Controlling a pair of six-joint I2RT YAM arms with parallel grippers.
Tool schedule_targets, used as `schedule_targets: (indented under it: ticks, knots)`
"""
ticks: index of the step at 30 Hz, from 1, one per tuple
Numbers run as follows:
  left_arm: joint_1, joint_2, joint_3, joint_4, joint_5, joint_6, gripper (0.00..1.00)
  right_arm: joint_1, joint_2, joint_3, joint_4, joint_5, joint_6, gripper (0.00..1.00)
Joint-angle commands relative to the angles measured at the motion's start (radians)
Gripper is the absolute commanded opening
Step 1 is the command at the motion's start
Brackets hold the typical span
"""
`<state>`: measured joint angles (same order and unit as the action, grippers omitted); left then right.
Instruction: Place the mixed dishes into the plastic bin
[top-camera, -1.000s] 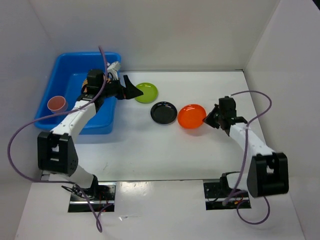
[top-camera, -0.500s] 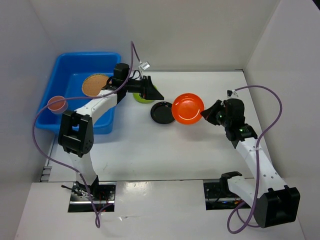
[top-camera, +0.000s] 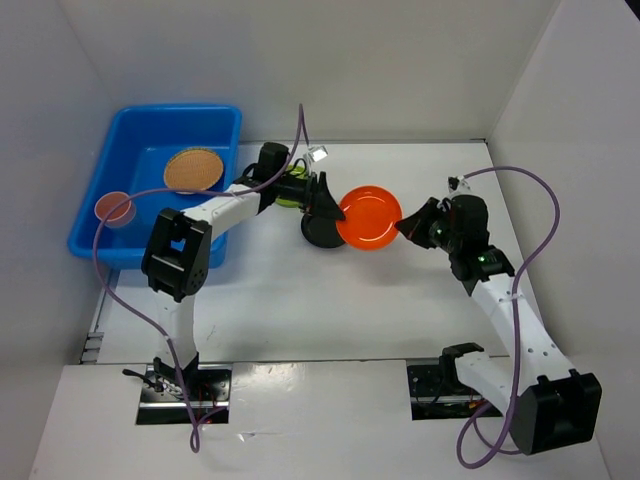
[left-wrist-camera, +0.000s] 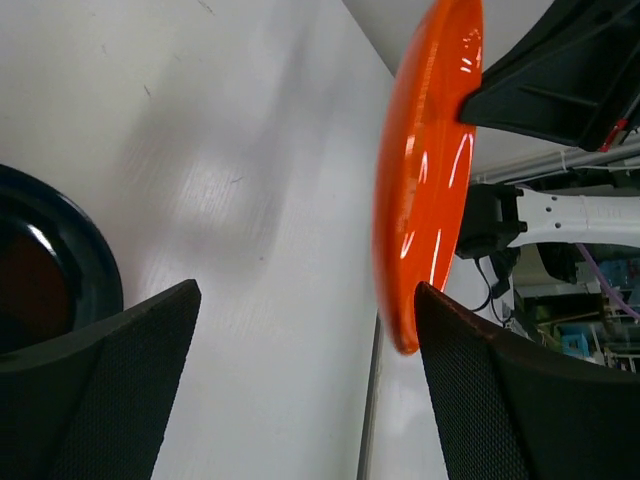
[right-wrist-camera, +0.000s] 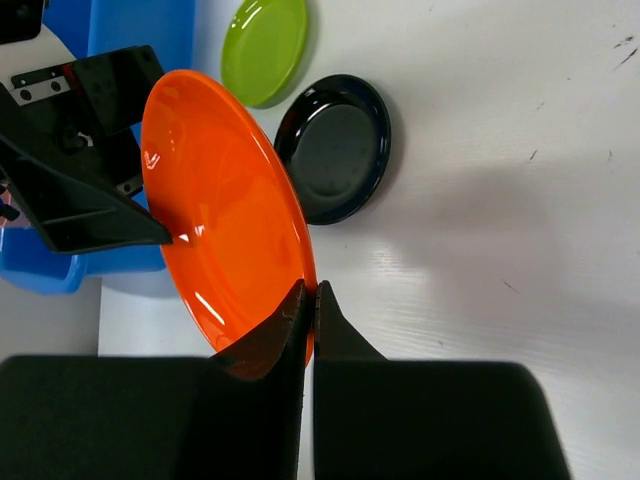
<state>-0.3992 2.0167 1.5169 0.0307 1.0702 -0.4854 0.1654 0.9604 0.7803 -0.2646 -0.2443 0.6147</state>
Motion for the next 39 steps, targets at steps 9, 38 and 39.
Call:
schedule_targets:
  ticks: [9, 38, 39]
  knots:
    - [-0.064, 0.027, 0.086, 0.032, 0.054, 0.061, 0.57, 0.031, 0.096, 0.057, 0.119, -0.029, -0.02, 0.0]
    - [0.617, -0.343, -0.116, 0.188, -0.92, -0.504, 0.0, 0.109, 0.538, 0.184, 0.231, 0.056, -0.05, 0.82]
    - [0.617, -0.317, -0.129, 0.201, -0.961, -0.519, 0.0, 0.12, 0.596, 0.2, 0.22, 0.065, -0.059, 0.82]
